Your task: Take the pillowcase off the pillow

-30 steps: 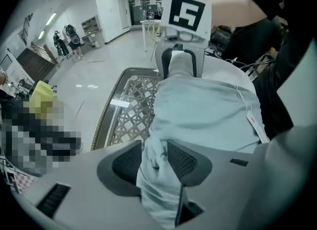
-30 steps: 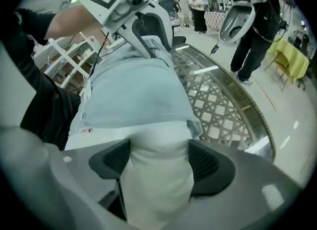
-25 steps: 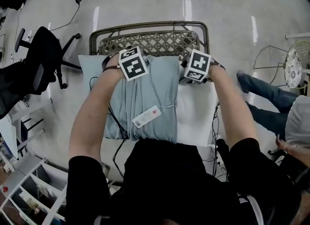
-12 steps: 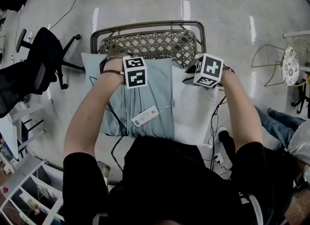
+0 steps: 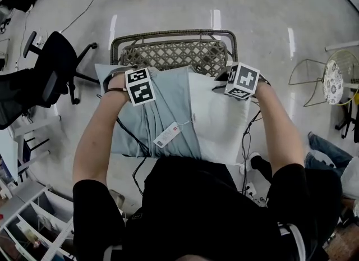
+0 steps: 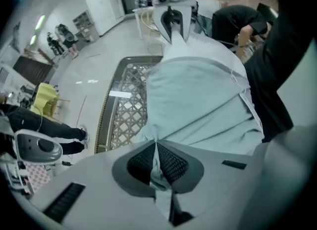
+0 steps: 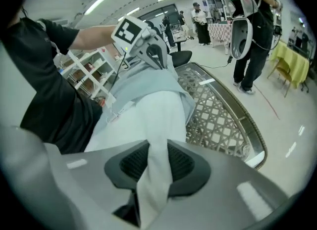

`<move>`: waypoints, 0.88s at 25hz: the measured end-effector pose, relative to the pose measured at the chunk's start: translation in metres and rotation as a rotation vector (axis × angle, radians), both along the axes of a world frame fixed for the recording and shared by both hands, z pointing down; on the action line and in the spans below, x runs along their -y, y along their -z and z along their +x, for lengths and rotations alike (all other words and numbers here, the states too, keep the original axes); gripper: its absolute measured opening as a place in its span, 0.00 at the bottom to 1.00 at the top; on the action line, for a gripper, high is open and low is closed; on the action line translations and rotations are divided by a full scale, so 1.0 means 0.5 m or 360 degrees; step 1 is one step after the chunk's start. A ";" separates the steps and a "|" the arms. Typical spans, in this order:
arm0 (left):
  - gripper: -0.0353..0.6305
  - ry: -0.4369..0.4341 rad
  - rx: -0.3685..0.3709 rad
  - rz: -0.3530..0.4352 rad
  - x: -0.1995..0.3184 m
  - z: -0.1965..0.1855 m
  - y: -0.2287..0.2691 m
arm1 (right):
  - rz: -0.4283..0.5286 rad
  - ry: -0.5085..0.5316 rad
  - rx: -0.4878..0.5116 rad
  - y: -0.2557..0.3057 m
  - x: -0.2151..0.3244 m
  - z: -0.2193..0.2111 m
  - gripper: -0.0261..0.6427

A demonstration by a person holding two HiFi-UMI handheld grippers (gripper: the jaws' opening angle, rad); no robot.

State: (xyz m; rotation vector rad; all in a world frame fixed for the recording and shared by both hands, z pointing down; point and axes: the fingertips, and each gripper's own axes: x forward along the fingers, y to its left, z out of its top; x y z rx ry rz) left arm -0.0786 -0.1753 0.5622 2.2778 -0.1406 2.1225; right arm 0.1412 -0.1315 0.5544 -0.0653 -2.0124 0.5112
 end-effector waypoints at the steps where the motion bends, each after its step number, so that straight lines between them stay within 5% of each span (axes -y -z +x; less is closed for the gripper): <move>1: 0.07 0.0062 -0.0044 0.0047 0.012 0.009 0.001 | 0.0060 0.0010 -0.0045 -0.017 0.011 0.002 0.21; 7: 0.11 0.0232 -0.0166 0.0387 0.048 0.004 0.029 | 0.0192 0.0008 -0.0102 -0.056 0.065 0.008 0.18; 13: 0.12 0.0444 -0.0239 0.0373 0.013 -0.011 0.069 | 0.0370 0.0020 -0.0136 -0.023 0.199 0.009 0.17; 16: 0.15 0.0484 -0.0286 0.0353 -0.031 -0.007 0.072 | 0.0588 -0.0064 -0.0238 -0.020 0.251 0.003 0.25; 17: 0.16 0.0497 -0.0308 0.0339 -0.053 -0.007 0.069 | 0.0693 -0.0121 -0.0231 -0.013 0.262 -0.003 0.18; 19: 0.17 0.0527 -0.0348 0.0302 -0.101 -0.009 0.059 | 0.0813 -0.0224 -0.0167 0.008 0.254 -0.010 0.23; 22: 0.19 0.0571 -0.0394 0.0251 -0.176 -0.015 0.045 | 0.0774 -0.0247 -0.0084 0.025 0.152 -0.007 0.32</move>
